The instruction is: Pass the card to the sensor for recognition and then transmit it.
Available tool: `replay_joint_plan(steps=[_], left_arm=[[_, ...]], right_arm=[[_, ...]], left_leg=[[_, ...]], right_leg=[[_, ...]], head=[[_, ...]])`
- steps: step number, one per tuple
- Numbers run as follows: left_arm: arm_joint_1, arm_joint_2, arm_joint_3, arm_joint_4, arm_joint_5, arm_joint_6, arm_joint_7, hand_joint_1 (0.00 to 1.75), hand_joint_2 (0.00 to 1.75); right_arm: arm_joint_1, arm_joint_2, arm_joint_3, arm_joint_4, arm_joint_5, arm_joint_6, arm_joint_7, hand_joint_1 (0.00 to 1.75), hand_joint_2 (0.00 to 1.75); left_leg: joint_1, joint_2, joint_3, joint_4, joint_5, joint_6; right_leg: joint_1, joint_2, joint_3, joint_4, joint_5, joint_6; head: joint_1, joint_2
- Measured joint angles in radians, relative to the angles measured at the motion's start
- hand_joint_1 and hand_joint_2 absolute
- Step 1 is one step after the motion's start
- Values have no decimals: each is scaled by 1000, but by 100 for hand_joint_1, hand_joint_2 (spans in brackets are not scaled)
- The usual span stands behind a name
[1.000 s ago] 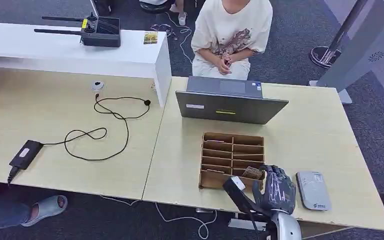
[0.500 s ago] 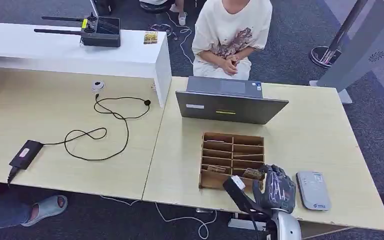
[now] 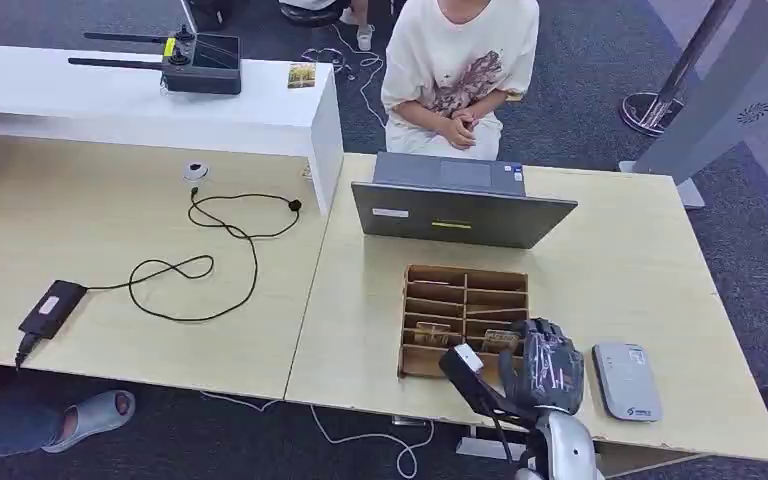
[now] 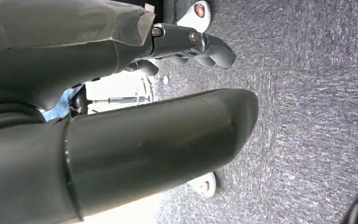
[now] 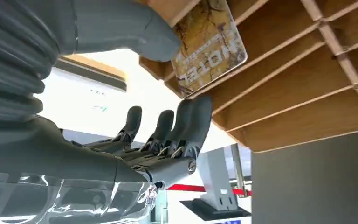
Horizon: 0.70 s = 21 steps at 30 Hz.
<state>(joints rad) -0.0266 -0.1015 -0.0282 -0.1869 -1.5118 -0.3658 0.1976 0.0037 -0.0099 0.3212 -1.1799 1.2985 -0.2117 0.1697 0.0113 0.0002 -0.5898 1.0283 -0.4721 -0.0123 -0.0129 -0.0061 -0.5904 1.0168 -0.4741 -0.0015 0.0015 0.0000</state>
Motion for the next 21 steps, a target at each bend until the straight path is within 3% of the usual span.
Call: replay_joint_plan(steps=[1,3,4,5,9,19,21], left_arm=[[0,0,0,0,0,0,1,0,0],[0,0,0,0,1,-2,5,0,0],[0,0,0,0,1,-3,7,0,0],[0,0,0,0,1,-3,7,0,0],[0,-1,0,0,2,-4,7,0,0],[0,-4,0,0,3,-10,9,0,0],[0,-6,0,0,3,-10,9,0,0]], right_arm=[[-4,3,0,4,0,0,-3,80,175],[-11,7,0,10,2,0,-6,54,175],[-14,8,1,13,5,-1,-11,54,175],[-17,8,1,15,9,-2,-16,37,175],[-25,15,2,16,13,-10,-27,33,175],[-34,23,2,17,19,-10,-35,54,175],[-35,23,3,17,19,-9,-36,70,175]], left_leg=[[0,0,0,0,0,0],[0,0,0,0,0,0],[0,0,0,0,0,0],[0,0,0,0,0,0],[0,0,0,0,0,0],[0,0,0,0,0,0],[0,0,0,0,0,0]], right_leg=[[0,0,0,0,0,0],[0,0,0,0,0,0],[0,0,0,0,0,0],[0,0,0,0,0,0],[0,0,0,0,0,0],[0,0,0,0,0,0],[0,0,0,0,0,0]], head=[[0,0],[0,0],[0,0],[0,0],[0,0],[0,0],[0,0]])
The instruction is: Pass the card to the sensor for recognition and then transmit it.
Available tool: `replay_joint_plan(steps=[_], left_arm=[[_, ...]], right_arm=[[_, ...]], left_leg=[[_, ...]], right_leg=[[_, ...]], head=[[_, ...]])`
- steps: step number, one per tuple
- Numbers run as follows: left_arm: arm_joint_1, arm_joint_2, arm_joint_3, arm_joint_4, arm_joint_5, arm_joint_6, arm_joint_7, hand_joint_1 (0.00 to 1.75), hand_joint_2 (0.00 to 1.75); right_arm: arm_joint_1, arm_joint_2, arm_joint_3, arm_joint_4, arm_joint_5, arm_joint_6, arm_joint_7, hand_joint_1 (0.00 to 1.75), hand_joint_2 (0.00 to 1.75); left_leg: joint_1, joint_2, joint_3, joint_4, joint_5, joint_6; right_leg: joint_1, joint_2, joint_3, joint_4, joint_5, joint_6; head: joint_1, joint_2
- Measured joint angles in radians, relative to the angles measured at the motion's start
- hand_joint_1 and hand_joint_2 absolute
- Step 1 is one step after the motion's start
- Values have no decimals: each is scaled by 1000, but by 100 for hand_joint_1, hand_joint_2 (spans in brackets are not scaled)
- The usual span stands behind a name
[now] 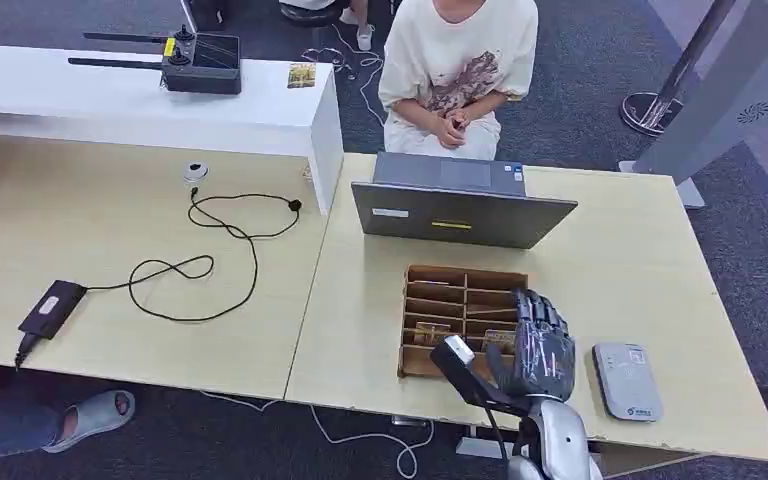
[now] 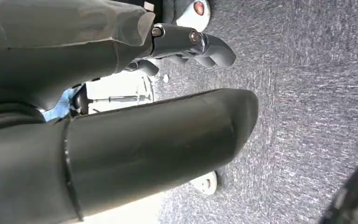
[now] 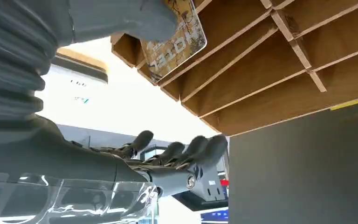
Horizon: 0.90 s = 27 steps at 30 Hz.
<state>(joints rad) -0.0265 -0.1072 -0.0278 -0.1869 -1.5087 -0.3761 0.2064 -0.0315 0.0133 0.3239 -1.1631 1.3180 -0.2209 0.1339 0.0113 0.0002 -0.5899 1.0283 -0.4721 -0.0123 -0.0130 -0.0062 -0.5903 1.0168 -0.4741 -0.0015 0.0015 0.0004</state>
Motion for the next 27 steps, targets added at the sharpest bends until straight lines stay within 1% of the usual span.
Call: replay_joint_plan(steps=[2,3,5,6,7,8,11,12,13,16,21,24,25,26,27], left_arm=[[0,0,0,0,0,0,0,0,0],[0,-1,0,0,0,0,0,0,0],[0,-1,0,0,0,0,0,0,0],[0,-1,0,0,0,0,0,0,0],[0,-1,0,0,0,0,0,0,0],[0,-1,0,0,0,0,0,0,0],[0,-1,0,0,0,1,0,0,0],[0,-1,0,0,0,1,0,0,0],[0,-1,0,0,-1,2,0,0,0],[0,-1,0,0,-1,6,-2,0,0],[0,-1,0,0,-2,10,-3,0,0],[1,1,0,0,-4,20,-20,0,0],[1,1,0,0,-5,21,-21,0,0],[1,2,0,0,-5,22,-22,0,0],[1,2,0,0,-5,23,-23,0,0]], right_arm=[[-1,0,0,0,0,1,0,80,175],[-2,0,0,0,0,1,0,91,175],[-2,0,0,0,0,1,0,103,175],[-2,1,0,0,0,1,0,105,175],[-2,1,0,0,0,1,0,105,175],[-2,1,0,0,0,1,0,101,175],[-2,1,0,0,0,1,-1,80,175],[-2,1,0,0,0,1,-1,87,175],[-2,1,0,0,0,2,-1,84,175],[-1,1,0,0,0,3,0,82,175],[0,1,0,0,0,3,5,82,175],[21,0,-4,-20,-3,3,20,80,175],[25,-1,-5,-23,-6,3,20,82,175],[29,-1,-6,-27,-6,3,22,91,175],[33,-2,-7,-30,-6,3,23,91,175]], left_leg=[[0,0,0,0,0,0],[0,0,0,0,0,0],[0,0,0,0,0,0],[0,0,0,0,0,0],[0,0,0,0,0,0],[0,0,0,0,0,0],[0,0,0,0,0,0],[0,0,0,0,0,0],[0,0,0,0,0,0],[0,0,0,0,0,0],[0,0,0,0,0,0],[0,0,0,0,0,0],[0,0,0,0,0,0],[0,0,0,0,0,0],[0,0,0,0,0,0]], right_leg=[[0,0,0,0,0,0],[0,0,0,0,0,0],[0,0,0,0,0,0],[0,0,0,0,0,0],[0,0,0,0,0,0],[0,0,0,0,0,0],[0,0,0,0,0,0],[0,0,0,0,0,0],[0,0,0,0,0,0],[0,0,0,0,0,0],[0,0,0,0,0,0],[0,0,0,0,0,0],[0,0,0,0,0,0],[0,0,0,0,0,0],[0,0,0,0,0,0]], head=[[0,0],[0,0],[0,0],[0,0],[0,0],[0,0],[0,0],[0,0],[0,0],[0,0],[0,0],[0,0],[0,0],[0,0],[0,0]])
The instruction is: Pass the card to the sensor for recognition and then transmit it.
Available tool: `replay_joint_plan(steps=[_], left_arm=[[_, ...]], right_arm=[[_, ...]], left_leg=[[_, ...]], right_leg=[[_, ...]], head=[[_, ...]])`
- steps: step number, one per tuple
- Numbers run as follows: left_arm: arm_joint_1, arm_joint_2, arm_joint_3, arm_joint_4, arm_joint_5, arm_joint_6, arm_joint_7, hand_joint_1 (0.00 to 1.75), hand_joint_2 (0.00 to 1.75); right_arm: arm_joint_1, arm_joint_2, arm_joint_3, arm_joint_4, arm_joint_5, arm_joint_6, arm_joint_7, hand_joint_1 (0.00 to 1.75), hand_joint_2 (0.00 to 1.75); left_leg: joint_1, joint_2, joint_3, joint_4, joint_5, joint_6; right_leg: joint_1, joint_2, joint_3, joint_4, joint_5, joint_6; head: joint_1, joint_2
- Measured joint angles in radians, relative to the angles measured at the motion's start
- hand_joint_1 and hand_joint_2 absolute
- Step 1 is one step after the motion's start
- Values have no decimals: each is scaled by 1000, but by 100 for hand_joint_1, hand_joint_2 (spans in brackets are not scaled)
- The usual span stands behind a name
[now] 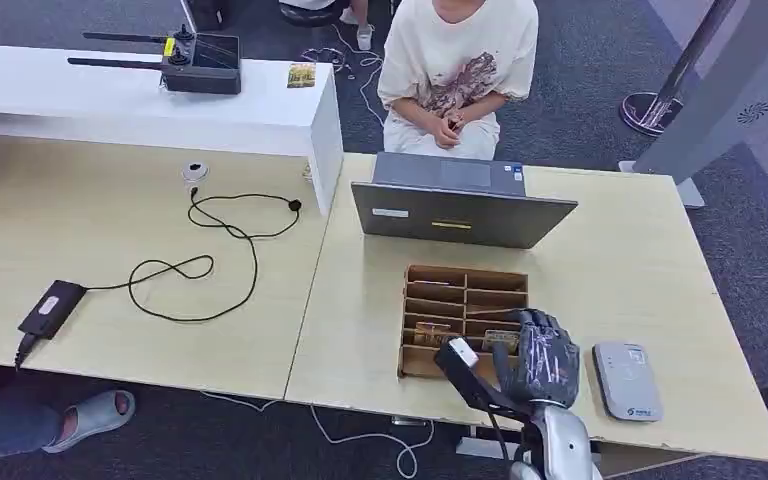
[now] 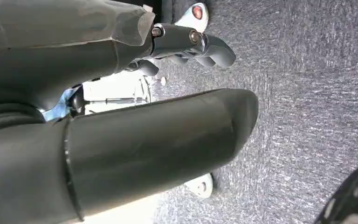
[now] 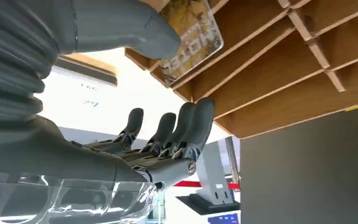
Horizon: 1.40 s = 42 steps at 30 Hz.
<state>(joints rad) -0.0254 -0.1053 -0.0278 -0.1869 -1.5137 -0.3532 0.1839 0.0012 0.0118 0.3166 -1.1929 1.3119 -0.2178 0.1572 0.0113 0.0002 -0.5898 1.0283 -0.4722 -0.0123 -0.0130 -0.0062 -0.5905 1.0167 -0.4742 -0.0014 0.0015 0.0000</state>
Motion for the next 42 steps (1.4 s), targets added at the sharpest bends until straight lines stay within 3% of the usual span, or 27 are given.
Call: replay_joint_plan(steps=[1,2,14,42], left_arm=[[0,0,0,0,0,0,0,0,0],[0,0,0,0,0,1,-1,0,0],[0,6,-1,0,-1,10,-11,0,0],[0,7,-1,0,-1,8,-11,0,0]], right_arm=[[3,0,-1,-2,0,0,1,96,175],[7,0,-3,-5,0,0,2,84,175],[47,-5,-24,-34,-3,-2,18,68,175],[45,-5,-35,-42,29,0,10,66,175]], left_leg=[[0,0,0,0,0,0],[0,0,0,0,0,0],[0,0,0,0,0,0],[0,0,0,0,0,0]], right_leg=[[0,0,0,0,0,0],[0,0,0,0,0,0],[0,0,0,0,0,0],[0,0,0,0,0,0]], head=[[0,0],[0,0],[0,0],[0,0]])
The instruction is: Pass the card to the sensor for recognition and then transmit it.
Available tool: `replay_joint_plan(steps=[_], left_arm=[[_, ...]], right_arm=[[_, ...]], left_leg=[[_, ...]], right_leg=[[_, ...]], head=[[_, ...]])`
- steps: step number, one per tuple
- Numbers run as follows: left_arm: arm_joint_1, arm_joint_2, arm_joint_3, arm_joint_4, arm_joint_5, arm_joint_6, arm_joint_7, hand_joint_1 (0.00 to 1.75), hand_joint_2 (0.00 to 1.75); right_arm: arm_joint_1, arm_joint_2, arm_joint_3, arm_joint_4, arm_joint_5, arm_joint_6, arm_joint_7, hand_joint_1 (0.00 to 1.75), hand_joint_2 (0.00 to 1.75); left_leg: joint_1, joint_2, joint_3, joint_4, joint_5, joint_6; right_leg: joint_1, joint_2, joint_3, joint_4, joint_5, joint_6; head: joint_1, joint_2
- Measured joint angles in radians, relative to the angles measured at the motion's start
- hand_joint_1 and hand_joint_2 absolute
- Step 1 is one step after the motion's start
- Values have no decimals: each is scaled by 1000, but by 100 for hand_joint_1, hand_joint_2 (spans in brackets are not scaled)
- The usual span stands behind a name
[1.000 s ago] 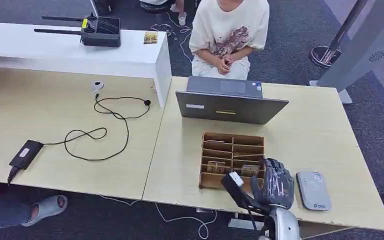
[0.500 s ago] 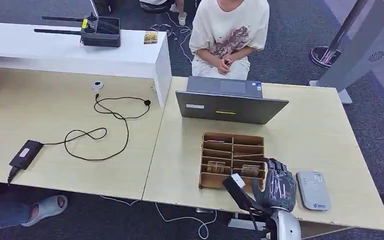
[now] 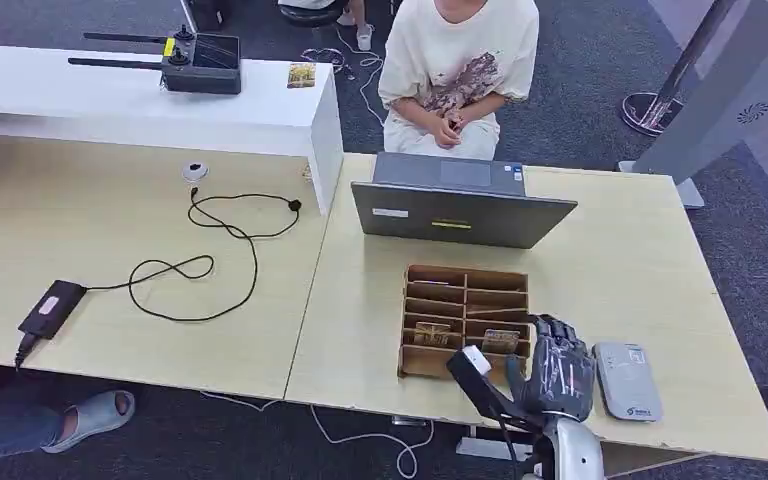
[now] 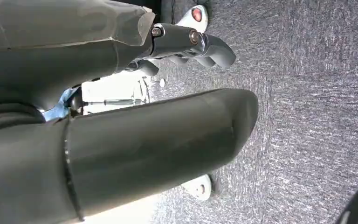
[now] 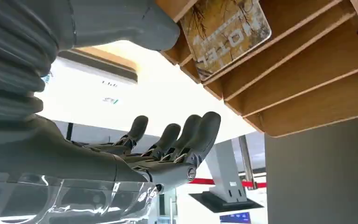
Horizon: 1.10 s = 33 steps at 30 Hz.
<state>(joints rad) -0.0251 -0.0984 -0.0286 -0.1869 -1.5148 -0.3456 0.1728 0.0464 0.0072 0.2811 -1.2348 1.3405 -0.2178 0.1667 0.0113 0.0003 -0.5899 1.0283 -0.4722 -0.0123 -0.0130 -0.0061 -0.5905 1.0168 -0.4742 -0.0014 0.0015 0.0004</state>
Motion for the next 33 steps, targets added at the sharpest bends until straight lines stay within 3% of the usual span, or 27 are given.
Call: replay_joint_plan(steps=[4,5,20,23,26,33], left_arm=[[0,0,0,0,0,0,0,0,0],[0,0,0,0,0,0,0,0,0],[1,0,0,0,0,2,-4,0,0],[1,0,0,0,0,1,-4,0,0],[1,0,0,0,0,0,-4,0,0],[1,-2,0,0,0,0,-3,0,0]], right_arm=[[-6,0,0,0,11,3,-3,72,175],[-7,1,0,0,12,3,-5,82,175],[-16,6,0,3,26,15,-18,66,175],[-17,8,0,3,29,17,-21,66,175],[-17,12,-1,3,32,19,-24,77,175],[-22,24,-1,13,42,24,-33,75,175]], left_leg=[[0,0,0,0,0,0],[0,0,0,0,0,0],[0,0,0,0,0,0],[0,0,0,0,0,0],[0,0,0,0,0,0],[0,0,0,0,0,0]], right_leg=[[0,0,0,0,0,0],[0,0,0,0,0,0],[0,0,0,0,0,0],[0,0,0,0,0,0],[0,0,0,0,0,0],[0,0,0,0,0,0]], head=[[0,0],[0,0],[0,0],[0,0],[0,0],[0,0]])
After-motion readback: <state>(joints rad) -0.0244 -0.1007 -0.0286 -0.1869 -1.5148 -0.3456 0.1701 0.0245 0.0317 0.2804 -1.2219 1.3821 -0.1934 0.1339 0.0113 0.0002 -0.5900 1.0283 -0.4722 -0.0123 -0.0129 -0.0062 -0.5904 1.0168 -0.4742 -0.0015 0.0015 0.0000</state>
